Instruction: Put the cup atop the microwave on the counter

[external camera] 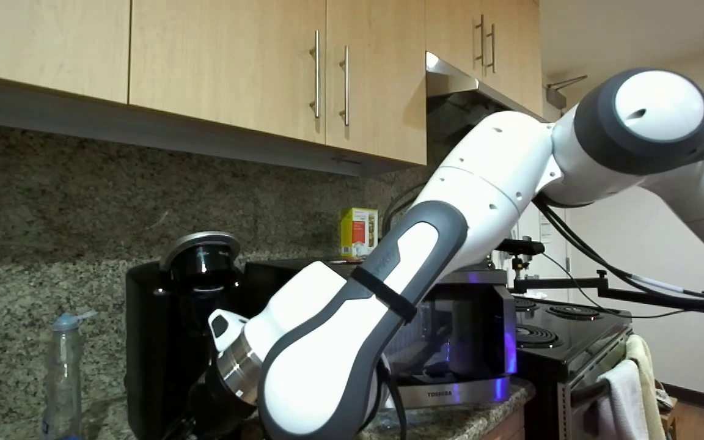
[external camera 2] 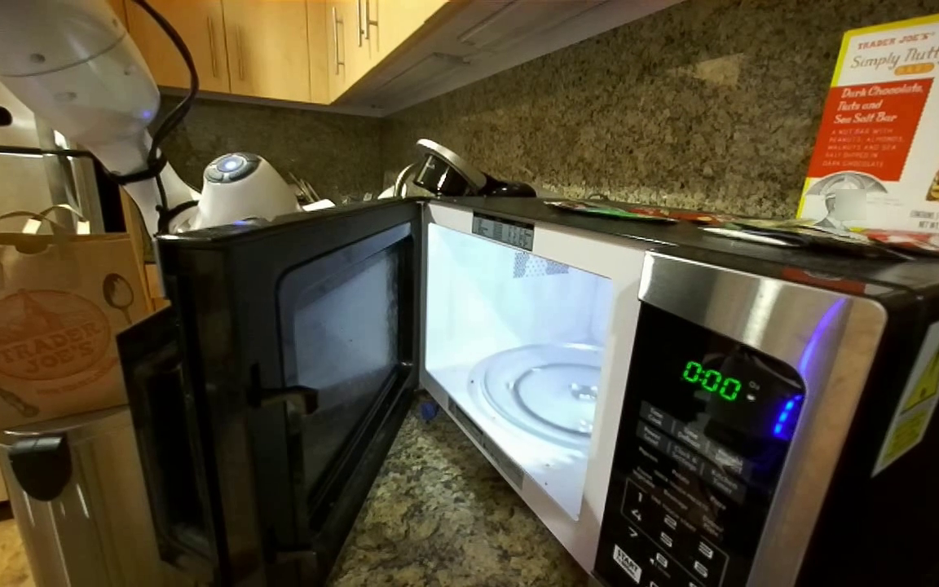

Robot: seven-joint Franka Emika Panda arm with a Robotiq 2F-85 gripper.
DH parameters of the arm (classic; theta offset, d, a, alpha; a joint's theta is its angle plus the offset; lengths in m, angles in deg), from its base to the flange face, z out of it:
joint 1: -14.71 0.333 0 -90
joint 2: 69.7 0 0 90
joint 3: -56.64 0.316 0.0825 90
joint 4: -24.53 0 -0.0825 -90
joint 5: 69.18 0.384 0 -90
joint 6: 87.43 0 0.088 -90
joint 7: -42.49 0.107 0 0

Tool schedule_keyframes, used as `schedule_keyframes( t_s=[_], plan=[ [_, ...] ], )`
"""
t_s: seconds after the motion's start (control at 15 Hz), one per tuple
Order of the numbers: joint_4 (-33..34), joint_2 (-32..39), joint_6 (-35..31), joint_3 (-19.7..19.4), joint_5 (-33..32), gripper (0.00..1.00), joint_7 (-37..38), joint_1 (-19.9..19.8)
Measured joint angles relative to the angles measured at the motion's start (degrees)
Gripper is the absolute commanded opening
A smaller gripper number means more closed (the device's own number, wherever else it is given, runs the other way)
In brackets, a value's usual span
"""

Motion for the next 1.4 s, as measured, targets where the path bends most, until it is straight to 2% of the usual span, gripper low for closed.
schedule_keyframes(
  t_s=[0.2,0.33,0.53,0.8,1.27,1.33,1.4],
  plan=[
    [-0.53,-0.06,-1.38,-0.80,-1.69,0.63,3.26,0.78],
    [-0.93,-0.39,-1.65,-3.29,-6.23,0.77,9.92,2.41],
    [-1.83,-1.43,-2.41,-7.40,-8.92,0.97,15.89,5.48],
    [-7.33,-5.73,-7.43,-13.71,-7.62,1.00,17.56,11.06],
    [-21.87,-17.71,-8.98,-18.26,-7.20,1.00,17.50,19.07],
    [-24.19,-20.02,-9.04,-19.93,-5.90,1.00,17.26,21.13],
    [-26.27,-22.59,-9.06,-23.42,-2.58,1.00,15.15,24.72]
  ],
)
